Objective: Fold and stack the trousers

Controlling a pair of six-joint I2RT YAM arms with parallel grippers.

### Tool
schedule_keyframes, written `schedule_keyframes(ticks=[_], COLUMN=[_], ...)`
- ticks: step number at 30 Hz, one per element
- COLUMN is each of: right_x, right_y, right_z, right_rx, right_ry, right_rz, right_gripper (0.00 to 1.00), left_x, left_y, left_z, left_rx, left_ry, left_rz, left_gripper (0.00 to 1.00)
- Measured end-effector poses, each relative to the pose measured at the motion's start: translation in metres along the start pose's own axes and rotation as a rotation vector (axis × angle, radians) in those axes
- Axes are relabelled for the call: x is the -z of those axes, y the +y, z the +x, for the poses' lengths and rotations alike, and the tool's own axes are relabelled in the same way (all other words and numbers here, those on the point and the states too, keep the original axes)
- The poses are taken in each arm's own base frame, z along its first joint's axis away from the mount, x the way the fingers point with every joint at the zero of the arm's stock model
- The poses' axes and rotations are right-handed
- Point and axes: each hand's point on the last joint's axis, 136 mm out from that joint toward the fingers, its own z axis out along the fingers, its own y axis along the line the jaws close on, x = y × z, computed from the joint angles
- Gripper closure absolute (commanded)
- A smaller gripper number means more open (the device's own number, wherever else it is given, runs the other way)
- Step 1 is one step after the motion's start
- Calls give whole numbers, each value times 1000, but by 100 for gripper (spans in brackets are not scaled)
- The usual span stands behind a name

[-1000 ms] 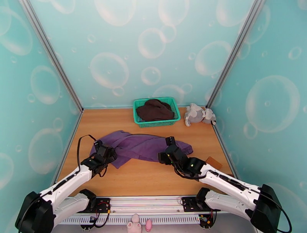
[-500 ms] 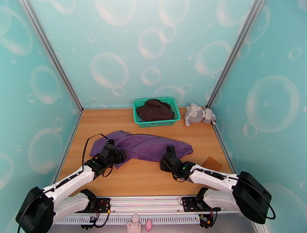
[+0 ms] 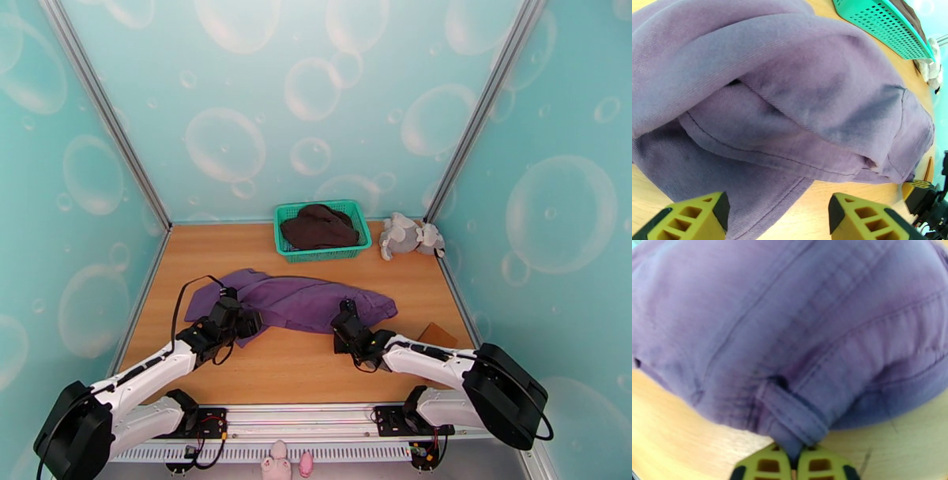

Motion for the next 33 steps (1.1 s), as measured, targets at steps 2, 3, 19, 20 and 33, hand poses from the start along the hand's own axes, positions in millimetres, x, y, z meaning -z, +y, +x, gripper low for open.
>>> schedule_keyframes(ticks=[2, 3, 19, 20, 33], right_x=[16, 24, 181, 183, 186], right_y=[7, 11, -76, -80, -69], right_z=[-23, -34, -178, -180, -198], right_rx=[4, 3, -132, -131, -60], right_ry=[-56, -85, -557, -563, -565], right_rz=[-22, -34, 110, 114, 71], right_gripper=[100, 100, 100, 100, 100], left_x=[1, 1, 28, 29, 33], left_y=[1, 2, -17, -23, -47], left_z=[-2, -3, -33, -34, -25], left_rx=[0, 0, 60, 67, 275], left_ry=[-10, -14, -119, -116, -63], left_rz=[-12, -19, 89, 122, 302], left_gripper=[30, 30, 29, 29, 26])
